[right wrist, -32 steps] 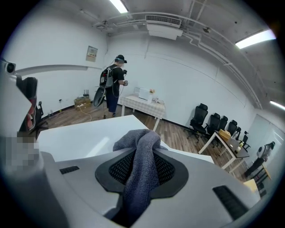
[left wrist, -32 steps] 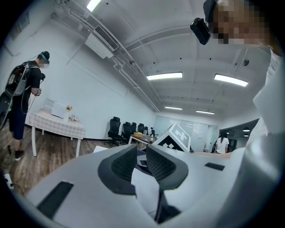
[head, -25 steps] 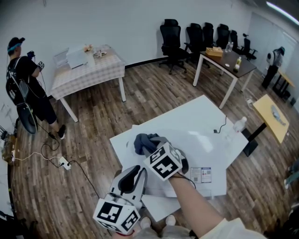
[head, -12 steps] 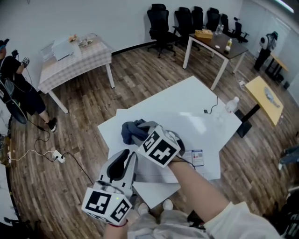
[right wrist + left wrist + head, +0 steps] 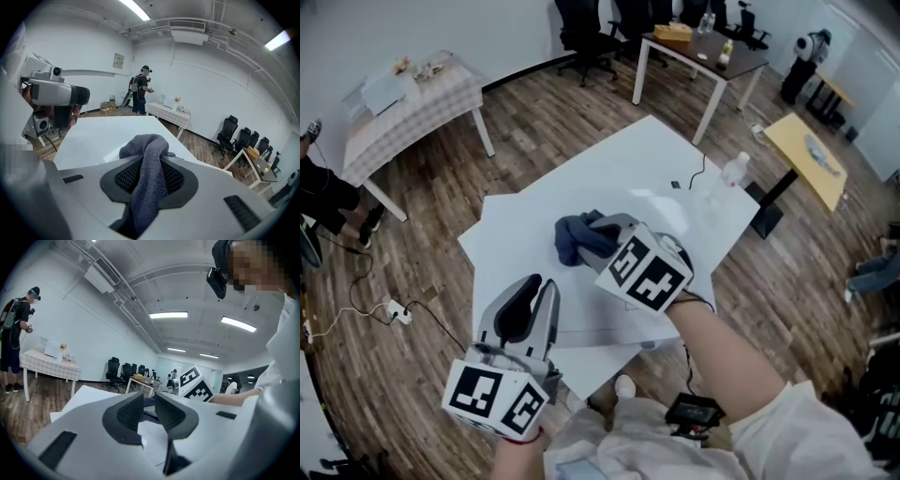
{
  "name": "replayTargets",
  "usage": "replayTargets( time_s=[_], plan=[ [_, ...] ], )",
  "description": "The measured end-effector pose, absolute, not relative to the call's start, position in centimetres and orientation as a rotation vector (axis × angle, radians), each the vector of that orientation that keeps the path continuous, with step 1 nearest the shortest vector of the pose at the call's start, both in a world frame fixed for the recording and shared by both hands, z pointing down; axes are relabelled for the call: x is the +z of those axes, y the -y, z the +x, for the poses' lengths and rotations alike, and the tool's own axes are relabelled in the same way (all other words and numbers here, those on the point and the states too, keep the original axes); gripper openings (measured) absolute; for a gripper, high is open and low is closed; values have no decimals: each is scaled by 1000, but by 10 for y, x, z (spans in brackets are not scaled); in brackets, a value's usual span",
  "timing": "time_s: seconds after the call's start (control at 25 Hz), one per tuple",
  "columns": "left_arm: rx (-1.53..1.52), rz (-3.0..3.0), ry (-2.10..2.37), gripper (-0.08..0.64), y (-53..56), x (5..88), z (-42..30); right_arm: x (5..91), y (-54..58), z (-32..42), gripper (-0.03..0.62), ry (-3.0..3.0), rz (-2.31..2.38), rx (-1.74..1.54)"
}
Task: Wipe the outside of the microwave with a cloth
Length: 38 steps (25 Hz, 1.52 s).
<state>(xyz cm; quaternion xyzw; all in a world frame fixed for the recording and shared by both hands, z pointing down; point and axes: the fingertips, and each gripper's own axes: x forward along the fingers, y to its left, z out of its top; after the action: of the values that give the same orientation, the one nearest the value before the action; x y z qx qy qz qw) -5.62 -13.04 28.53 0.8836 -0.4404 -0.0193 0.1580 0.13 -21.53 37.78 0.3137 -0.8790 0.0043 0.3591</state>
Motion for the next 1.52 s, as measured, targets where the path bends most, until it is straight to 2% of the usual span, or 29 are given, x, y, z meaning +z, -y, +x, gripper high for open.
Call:
replayTargets(
  time_s=[0.48, 1.08, 1.32, 1.52],
  plan=[
    [-15, 2580, 1146, 64, 123, 286, 5, 382, 196, 120, 100, 2183, 974, 53],
    [71, 2649, 995, 64, 105, 284, 111, 367, 137, 206, 98, 2417, 1204, 196],
    [90, 2716, 912, 64, 103, 278, 151, 376, 110, 243, 98, 2589, 1519, 463],
    [203, 2784, 874, 64, 107, 284, 185, 395, 115, 239, 98, 2686, 1601, 645]
  ],
)
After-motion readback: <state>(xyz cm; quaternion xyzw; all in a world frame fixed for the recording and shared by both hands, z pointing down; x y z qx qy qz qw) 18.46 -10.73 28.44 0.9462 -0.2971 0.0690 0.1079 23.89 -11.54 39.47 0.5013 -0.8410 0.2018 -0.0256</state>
